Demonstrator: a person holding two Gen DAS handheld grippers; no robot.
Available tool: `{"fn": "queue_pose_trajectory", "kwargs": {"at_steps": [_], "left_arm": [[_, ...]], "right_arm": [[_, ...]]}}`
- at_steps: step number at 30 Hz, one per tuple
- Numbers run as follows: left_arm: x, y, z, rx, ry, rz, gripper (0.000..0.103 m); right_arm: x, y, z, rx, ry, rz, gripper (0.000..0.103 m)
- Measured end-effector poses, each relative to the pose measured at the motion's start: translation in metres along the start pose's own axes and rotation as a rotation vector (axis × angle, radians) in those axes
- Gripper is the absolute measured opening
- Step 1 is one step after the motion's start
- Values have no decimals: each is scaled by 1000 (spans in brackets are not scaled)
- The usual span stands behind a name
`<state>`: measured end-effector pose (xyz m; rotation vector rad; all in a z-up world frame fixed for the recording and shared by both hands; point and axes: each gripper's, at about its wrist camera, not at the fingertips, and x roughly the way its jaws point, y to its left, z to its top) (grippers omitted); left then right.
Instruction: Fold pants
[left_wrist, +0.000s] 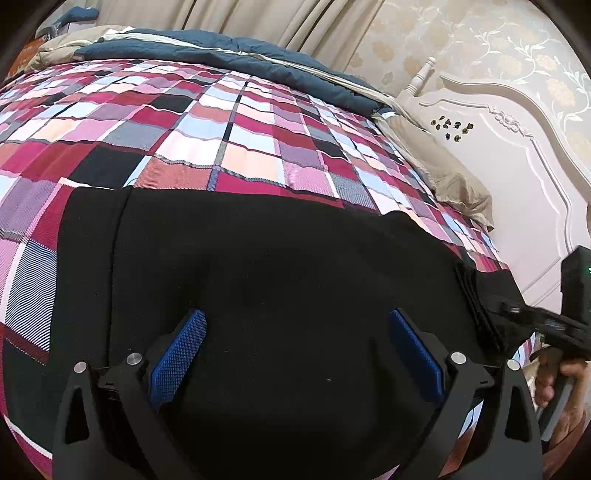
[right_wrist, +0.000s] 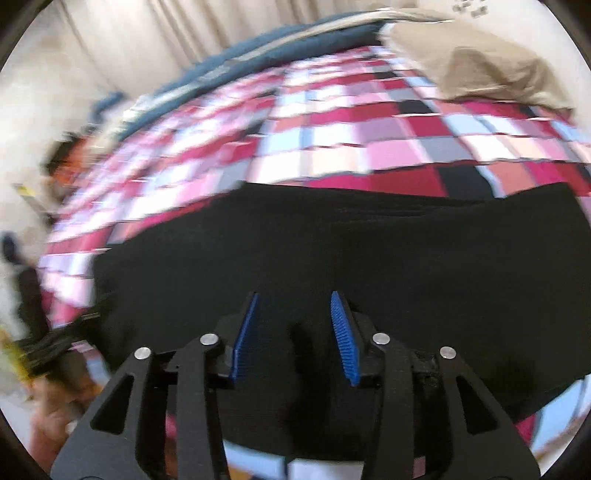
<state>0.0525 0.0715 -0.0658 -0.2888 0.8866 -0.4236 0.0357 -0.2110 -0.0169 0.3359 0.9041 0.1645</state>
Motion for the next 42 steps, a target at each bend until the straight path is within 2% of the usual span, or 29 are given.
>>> {"fn": "queue_pose_trajectory", "kwargs": {"at_steps": [2, 4, 6, 9, 10, 12, 15, 19, 22, 24, 28, 32, 39, 41, 42], "left_arm": [[0, 0, 0, -5, 1, -4, 98], [0, 1, 0, -7, 1, -7, 98], [0, 0, 0, -5, 2, -5, 98], [1, -1, -1, -3, 1, 4, 98], [1, -1, -1, 0, 0, 9, 98], [2, -3, -1, 6, -1, 16, 98], [3, -4, -3, 10, -6, 23, 98], [3, -4, -3, 0, -12, 28, 98], [4, -5, -2, 2, -11, 39, 98], [5, -7, -2, 8, -10, 48, 98], [6, -9, -3, 20, -7, 58, 98], [5, -7, -3, 9, -7, 49, 98], [4, -7, -4, 12, -14, 44, 98], [4, -7, -4, 12, -14, 42, 98], [4, -7, -4, 10, -14, 42, 98]], "right_arm": [[-23, -12, 2, 23, -30, 91, 46], [-50, -35, 9, 44, -88, 125, 55], [-78, -69, 18, 76, -150, 110, 63], [-113, -148, 30, 179, -254, 40, 65], [-117, -182, 33, 247, -264, 35, 65], [-108, -242, 36, 377, -230, 80, 65], [-85, -283, 36, 434, -174, 132, 65], [-51, -296, 37, 464, -92, 239, 61], [-32, -291, 39, 437, -54, 251, 35], [-22, -292, 40, 444, -37, 227, 25], [-16, -292, 35, 449, -49, 215, 25], [-29, -298, 23, 484, -59, 302, 36], [-62, -290, -34, 450, -44, 382, 44], [-68, -289, -48, 445, -53, 389, 40], [-69, -288, -51, 434, -55, 381, 29]]}}
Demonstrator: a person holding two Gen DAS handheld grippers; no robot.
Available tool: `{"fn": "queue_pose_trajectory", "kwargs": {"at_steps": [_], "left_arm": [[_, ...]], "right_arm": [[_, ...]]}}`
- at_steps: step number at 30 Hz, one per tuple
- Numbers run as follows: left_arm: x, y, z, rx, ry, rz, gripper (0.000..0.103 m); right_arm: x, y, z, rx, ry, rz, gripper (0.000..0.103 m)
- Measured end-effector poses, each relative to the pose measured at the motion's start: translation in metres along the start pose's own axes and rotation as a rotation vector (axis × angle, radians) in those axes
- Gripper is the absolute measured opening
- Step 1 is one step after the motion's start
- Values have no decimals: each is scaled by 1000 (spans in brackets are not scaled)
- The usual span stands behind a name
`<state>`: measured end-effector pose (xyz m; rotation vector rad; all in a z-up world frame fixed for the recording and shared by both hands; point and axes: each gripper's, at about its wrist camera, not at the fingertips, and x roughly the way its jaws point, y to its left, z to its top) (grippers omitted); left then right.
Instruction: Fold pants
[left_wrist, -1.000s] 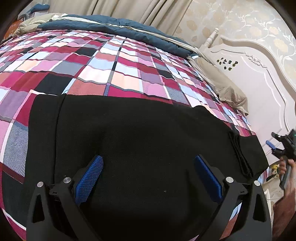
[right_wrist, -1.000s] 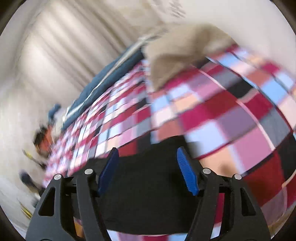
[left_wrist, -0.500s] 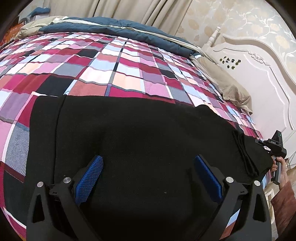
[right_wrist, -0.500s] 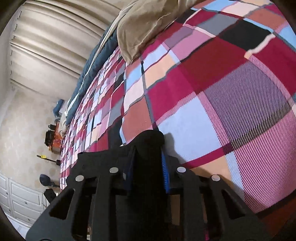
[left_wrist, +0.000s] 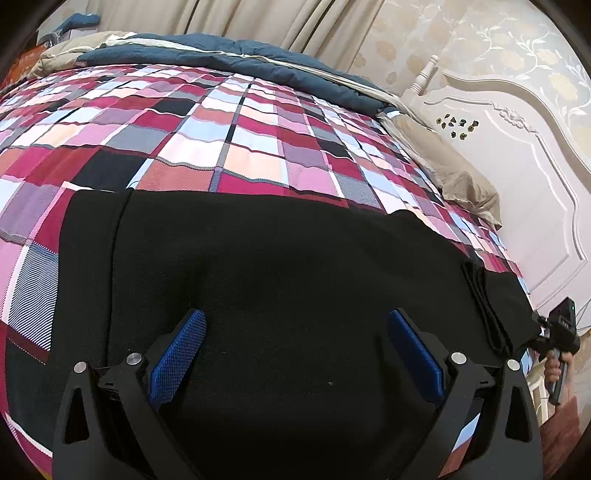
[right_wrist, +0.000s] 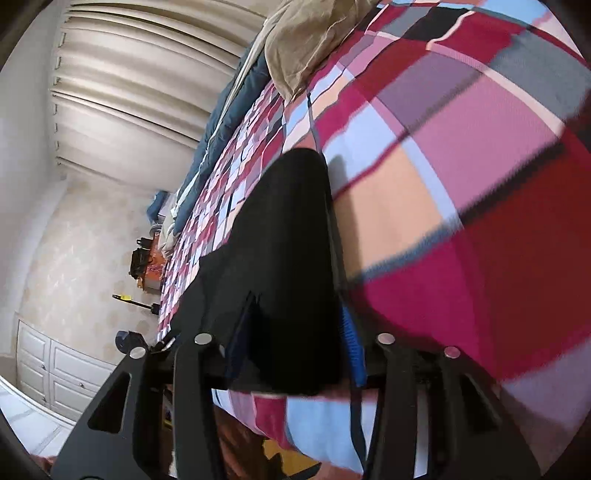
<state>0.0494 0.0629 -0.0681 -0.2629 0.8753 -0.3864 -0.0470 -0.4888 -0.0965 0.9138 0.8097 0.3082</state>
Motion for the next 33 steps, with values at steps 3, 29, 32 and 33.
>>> {"fn": "queue_pose_trajectory", "kwargs": {"at_steps": [3, 29, 32, 33], "left_arm": [[0, 0, 0, -3, 0, -3, 98], [-51, 26, 6, -131, -66, -91, 98], [-74, 62, 7, -232, -112, -138, 98], [-76, 71, 7, -259, -112, -147, 98]], "right_arm": [[6, -1, -3, -34, 6, -69, 25], [158, 148, -44, -106, 222, 44, 98], [156, 146, -45, -105, 212, 49, 98], [156, 146, -45, -109, 211, 50, 98]]}}
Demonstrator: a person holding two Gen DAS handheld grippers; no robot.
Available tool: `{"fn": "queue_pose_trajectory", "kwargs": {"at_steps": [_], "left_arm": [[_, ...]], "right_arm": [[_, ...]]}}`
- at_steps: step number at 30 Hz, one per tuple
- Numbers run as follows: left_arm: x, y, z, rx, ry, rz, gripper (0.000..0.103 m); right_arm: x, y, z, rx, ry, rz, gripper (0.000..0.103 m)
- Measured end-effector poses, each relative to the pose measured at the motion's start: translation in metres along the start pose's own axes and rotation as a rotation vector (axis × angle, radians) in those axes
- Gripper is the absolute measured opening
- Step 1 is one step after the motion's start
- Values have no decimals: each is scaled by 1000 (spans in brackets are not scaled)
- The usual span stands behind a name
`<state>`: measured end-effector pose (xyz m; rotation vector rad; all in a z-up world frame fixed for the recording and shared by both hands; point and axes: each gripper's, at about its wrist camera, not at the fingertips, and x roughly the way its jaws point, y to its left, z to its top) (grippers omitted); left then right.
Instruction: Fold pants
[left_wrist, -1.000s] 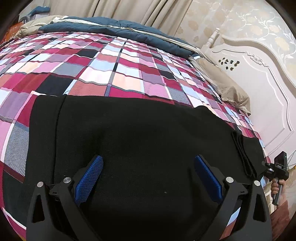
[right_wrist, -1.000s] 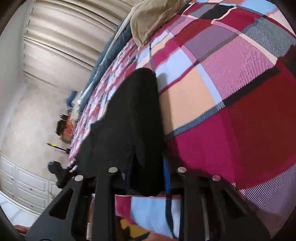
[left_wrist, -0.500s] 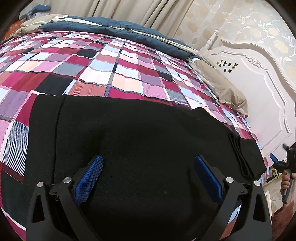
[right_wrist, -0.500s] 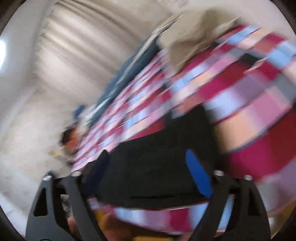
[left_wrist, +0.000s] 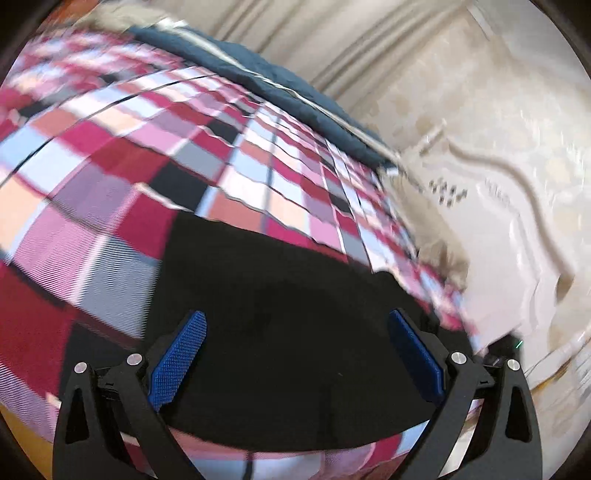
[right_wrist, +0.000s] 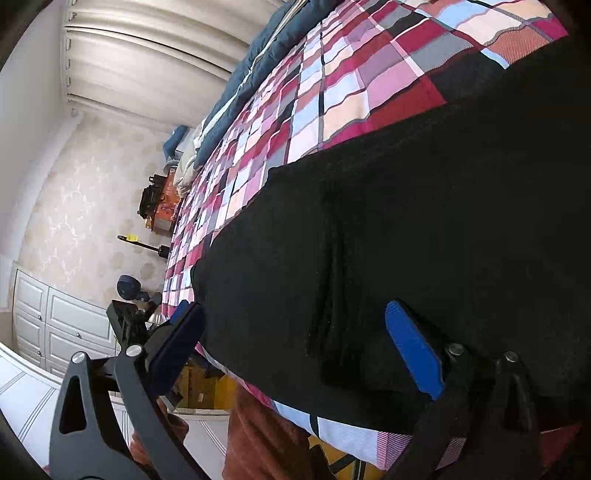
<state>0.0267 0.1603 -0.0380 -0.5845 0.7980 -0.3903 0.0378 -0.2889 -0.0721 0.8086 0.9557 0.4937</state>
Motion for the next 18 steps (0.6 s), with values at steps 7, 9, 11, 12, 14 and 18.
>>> {"fn": "queue_pose_trajectory", "kwargs": {"at_steps": [7, 9, 11, 12, 14, 18], "left_arm": [[14, 48, 9, -105, 141, -55, 98], [17, 55, 14, -118, 171, -98, 98], [23, 60, 21, -109, 229, -132, 98], [24, 61, 24, -103, 252, -144, 98], [24, 68, 29, -117, 287, -178, 98], [29, 69, 31, -130, 338, -174, 98]], "right_arm": [[2, 5, -6, -11, -14, -23, 100], [5, 7, -6, -13, -16, -26, 100], [4, 7, -6, -11, -18, -26, 100], [5, 7, -6, -7, -19, -24, 100], [5, 6, -6, 2, -21, -21, 100], [4, 4, -8, -4, -26, -25, 101]]}}
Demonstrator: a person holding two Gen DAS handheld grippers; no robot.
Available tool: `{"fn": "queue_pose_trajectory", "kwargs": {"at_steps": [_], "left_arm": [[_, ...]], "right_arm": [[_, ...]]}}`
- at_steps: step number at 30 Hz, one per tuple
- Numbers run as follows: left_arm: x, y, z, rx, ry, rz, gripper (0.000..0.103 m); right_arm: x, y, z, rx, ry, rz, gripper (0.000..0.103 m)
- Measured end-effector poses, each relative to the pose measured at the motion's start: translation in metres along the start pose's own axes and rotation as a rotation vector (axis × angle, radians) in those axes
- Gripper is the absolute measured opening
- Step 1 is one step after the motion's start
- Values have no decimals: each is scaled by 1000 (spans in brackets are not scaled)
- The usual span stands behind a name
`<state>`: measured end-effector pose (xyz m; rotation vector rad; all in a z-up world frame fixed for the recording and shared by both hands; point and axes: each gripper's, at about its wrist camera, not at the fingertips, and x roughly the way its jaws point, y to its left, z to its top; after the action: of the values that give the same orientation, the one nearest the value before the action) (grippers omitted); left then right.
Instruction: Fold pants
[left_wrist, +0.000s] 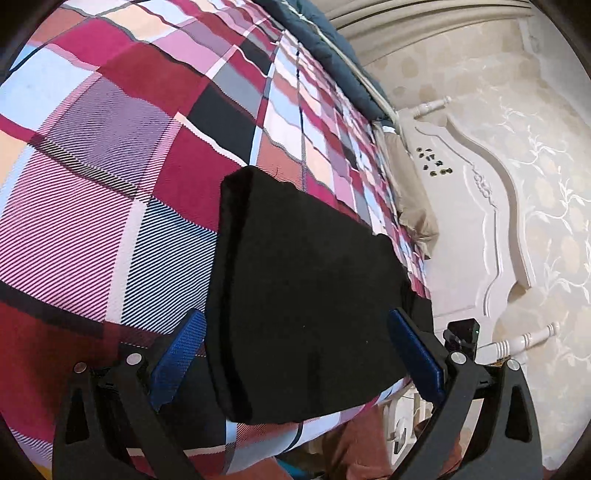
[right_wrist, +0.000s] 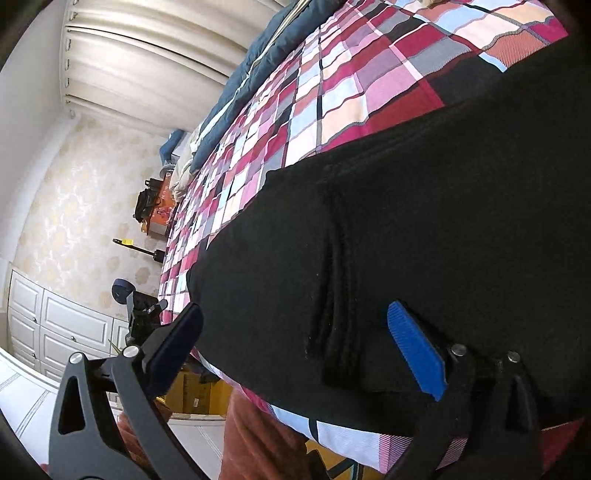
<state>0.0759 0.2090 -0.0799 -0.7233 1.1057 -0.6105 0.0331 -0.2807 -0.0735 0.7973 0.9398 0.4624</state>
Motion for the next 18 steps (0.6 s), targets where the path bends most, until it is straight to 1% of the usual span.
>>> {"fn": "queue_pose_trajectory", "kwargs": {"at_steps": [2, 4, 8, 9, 10, 12, 13, 14, 16, 18], "left_arm": [[7, -7, 0, 11, 4, 18, 98], [11, -9, 1, 13, -5, 18, 98], [16, -9, 4, -20, -33, -45, 97], [16, -9, 5, -20, -32, -53, 94], [17, -9, 4, -23, -28, -63, 73], [28, -4, 3, -61, 19, -65, 43], [35, 0, 1, -84, 44, -56, 34], [39, 2, 0, -82, 45, -31, 30], [38, 1, 0, -77, 40, -35, 28], [36, 0, 0, -96, 43, -38, 25]], "right_arm": [[1, 1, -1, -3, -7, -6, 101], [1, 2, -1, -5, -13, -11, 101], [1, 1, -2, -2, -17, -11, 101], [1, 1, -2, -2, -16, -9, 101], [1, 1, -2, -1, -16, -8, 101], [1, 1, -1, -1, -17, -8, 101], [1, 2, -1, -3, -18, -10, 101], [1, 2, -1, -5, -19, -12, 101], [1, 2, -2, -9, -24, -12, 101], [1, 2, -2, -13, -26, -12, 101]]}}
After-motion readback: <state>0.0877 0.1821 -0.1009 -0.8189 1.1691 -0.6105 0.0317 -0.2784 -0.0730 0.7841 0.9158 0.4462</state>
